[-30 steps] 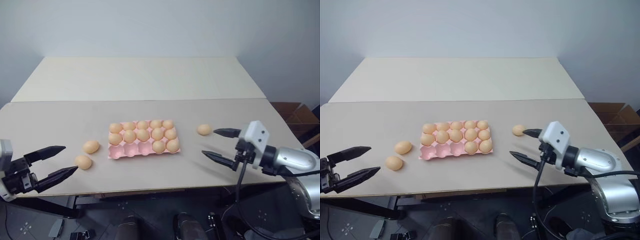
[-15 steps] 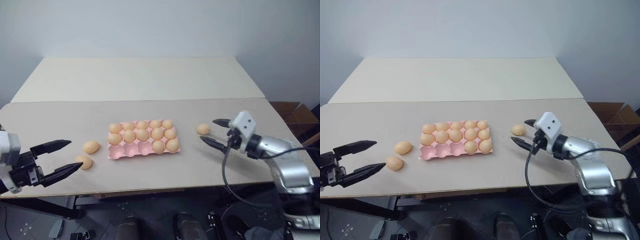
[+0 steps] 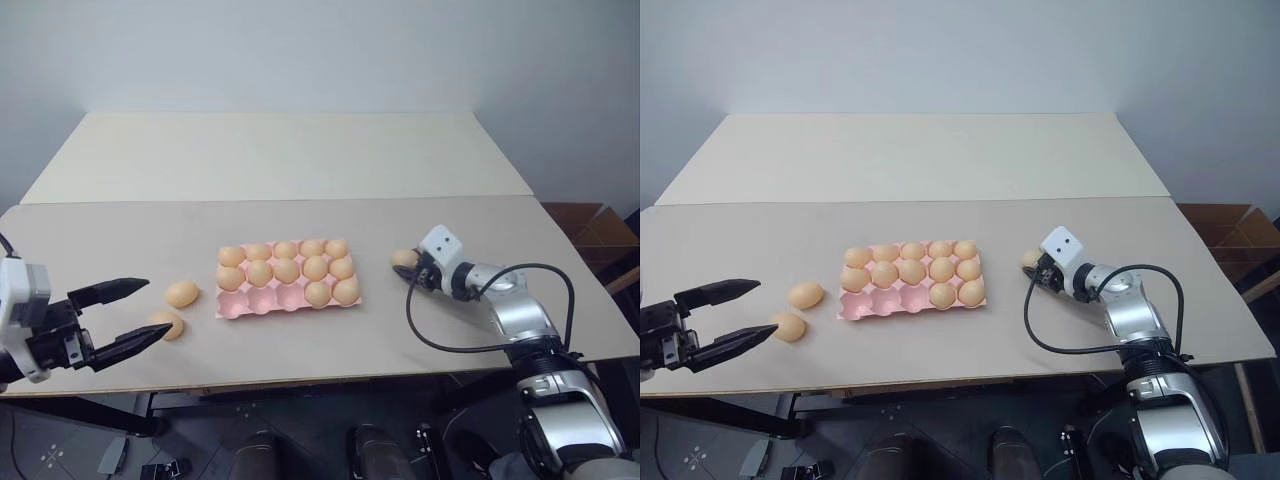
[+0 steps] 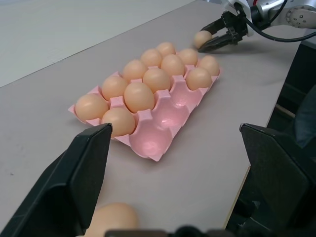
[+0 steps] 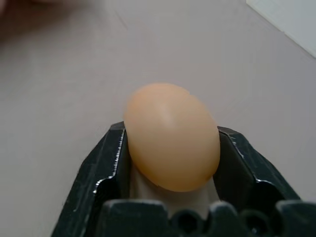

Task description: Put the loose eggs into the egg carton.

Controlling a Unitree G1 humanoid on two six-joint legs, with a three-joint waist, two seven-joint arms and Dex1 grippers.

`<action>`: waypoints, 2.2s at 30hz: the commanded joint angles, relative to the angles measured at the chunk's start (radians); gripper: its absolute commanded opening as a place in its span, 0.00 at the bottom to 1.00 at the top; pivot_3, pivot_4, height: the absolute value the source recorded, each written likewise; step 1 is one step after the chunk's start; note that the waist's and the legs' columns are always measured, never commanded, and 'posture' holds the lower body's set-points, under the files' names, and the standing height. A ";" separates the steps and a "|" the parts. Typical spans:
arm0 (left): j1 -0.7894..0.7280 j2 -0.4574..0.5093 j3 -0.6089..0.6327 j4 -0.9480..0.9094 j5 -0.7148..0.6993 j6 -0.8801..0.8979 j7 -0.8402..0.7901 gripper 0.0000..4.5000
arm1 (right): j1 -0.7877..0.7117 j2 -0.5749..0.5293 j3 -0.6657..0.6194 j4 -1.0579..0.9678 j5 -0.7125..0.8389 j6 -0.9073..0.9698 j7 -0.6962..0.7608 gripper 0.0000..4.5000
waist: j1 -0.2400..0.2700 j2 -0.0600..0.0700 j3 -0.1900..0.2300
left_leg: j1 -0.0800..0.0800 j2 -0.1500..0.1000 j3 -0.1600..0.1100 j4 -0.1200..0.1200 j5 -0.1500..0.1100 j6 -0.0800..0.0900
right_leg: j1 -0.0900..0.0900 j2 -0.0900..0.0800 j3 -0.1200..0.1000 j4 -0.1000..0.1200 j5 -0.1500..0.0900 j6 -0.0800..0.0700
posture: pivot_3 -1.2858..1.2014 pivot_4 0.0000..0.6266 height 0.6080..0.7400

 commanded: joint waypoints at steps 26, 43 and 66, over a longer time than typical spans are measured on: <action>0.014 0.009 0.045 -0.043 -0.027 0.004 0.019 1.00 | -0.028 0.287 0.312 -0.683 -0.008 0.507 -0.122 0.99 | 0.003 -0.002 -0.001 | -0.003 0.000 -0.001 0.000 0.001 -0.002 | -0.005 0.000 -0.002 0.003 -0.001 -0.002 | 0.52 0.24 1.00; 0.033 0.000 0.022 -0.007 0.022 -0.049 -0.001 1.00 | 0.262 -0.202 -0.214 -0.728 0.456 0.264 0.477 0.99 | 0.002 -0.002 -0.001 | 0.000 0.002 -0.001 -0.001 0.001 -0.001 | -0.001 0.001 -0.002 0.000 -0.004 -0.003 | 0.52 0.24 1.00; -0.011 -0.127 -0.096 -0.282 0.072 0.534 0.729 1.00 | 0.273 -0.224 -0.188 -0.669 0.460 0.164 0.477 0.99 | 0.014 -0.002 -0.001 | 0.004 0.000 -0.002 0.000 0.000 -0.001 | 0.003 0.000 -0.001 0.000 -0.004 0.001 | 0.52 0.24 1.00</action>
